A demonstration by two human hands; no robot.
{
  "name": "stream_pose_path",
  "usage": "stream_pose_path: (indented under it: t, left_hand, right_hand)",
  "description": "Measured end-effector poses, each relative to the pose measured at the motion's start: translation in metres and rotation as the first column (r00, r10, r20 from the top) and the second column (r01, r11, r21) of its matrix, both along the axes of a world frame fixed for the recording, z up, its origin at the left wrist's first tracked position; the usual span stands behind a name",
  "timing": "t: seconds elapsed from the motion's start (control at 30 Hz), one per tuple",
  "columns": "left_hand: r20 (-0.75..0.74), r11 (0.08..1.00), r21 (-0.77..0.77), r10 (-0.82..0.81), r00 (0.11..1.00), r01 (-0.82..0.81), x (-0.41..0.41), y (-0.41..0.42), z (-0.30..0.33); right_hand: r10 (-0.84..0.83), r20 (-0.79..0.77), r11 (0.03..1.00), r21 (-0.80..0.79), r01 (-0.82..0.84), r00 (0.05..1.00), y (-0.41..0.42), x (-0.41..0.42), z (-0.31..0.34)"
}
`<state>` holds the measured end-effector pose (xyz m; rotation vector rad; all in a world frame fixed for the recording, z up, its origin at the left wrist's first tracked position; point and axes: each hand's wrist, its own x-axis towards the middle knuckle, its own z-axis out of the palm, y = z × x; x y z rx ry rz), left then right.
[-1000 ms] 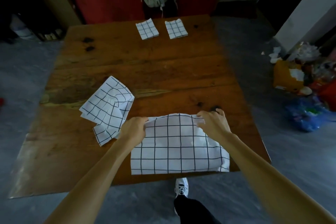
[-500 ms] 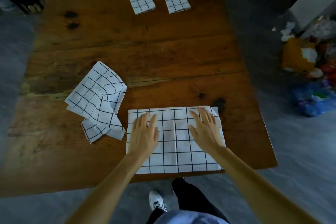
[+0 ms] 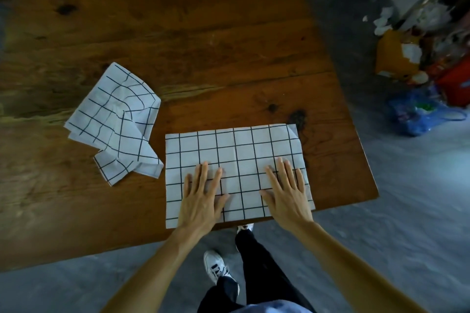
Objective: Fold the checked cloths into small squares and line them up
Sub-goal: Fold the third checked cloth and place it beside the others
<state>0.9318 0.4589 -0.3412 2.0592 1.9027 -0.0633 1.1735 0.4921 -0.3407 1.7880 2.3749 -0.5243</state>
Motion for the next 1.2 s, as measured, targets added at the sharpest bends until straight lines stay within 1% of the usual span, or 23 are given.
stream_pose_path:
  t: [0.17, 0.23, 0.33, 0.43, 0.53, 0.63, 0.77, 0.9, 1.0, 1.1, 1.2]
  left_hand:
    - [0.020, 1.000, 0.003, 0.005, 1.000, -0.005, 0.004, -0.001, 0.002]
    - [0.020, 1.000, 0.025, -0.016, 1.000, 0.015, 0.010, 0.003, 0.004]
    - [0.022, 0.996, 0.055, -0.071, 0.997, 0.070, 0.025, 0.017, 0.007]
    - [0.072, 0.992, 0.083, -0.103, 0.992, 0.097, 0.040, 0.037, 0.010]
    - [0.099, 0.987, 0.109, -0.128, 0.987, 0.117, 0.058, 0.061, 0.014]
    - [0.081, 0.982, 0.133, -0.146, 0.986, 0.135, 0.072, 0.092, 0.019]
    - [0.049, 0.982, 0.123, -0.148, 0.988, 0.141, 0.085, 0.127, 0.020]
    - [-0.009, 0.983, 0.081, -0.164, 0.986, 0.164, 0.089, 0.140, 0.012]
    - [-0.001, 0.977, 0.122, -0.176, 0.984, 0.174, 0.089, 0.141, 0.010]
    - [0.055, 0.976, 0.161, -0.155, 0.986, 0.145, 0.091, 0.141, 0.012]
    - [0.063, 0.985, 0.128, -0.126, 0.990, 0.118, 0.094, 0.141, 0.016]
  right_hand:
    - [-0.028, 0.003, 1.000, 0.000, 0.028, 1.000, -0.004, -0.001, 0.001]
    - [-0.050, -0.040, 0.999, 0.003, 0.050, 0.998, -0.004, -0.002, 0.002]
    - [-0.142, -0.122, 0.989, 0.029, 0.147, 0.982, 0.010, -0.003, 0.010]
    - [-0.233, -0.171, 0.965, 0.078, 0.249, 0.957, 0.038, -0.003, 0.018]
    - [-0.264, -0.221, 0.946, 0.132, 0.296, 0.939, 0.067, 0.000, 0.021]
    - [-0.278, -0.233, 0.939, 0.138, 0.314, 0.932, 0.089, 0.000, 0.023]
    - [-0.309, -0.251, 0.928, 0.132, 0.349, 0.917, 0.099, -0.002, 0.019]
    - [-0.383, -0.256, 0.900, 0.114, 0.421, 0.888, 0.104, -0.002, 0.017]
    - [-0.397, -0.269, 0.888, 0.129, 0.442, 0.877, 0.107, -0.003, 0.018]
    - [-0.394, -0.388, 0.883, 0.091, 0.460, 0.833, 0.104, -0.003, 0.021]
    - [-0.367, -0.495, 0.888, 0.065, 0.455, 0.788, 0.102, -0.003, 0.024]
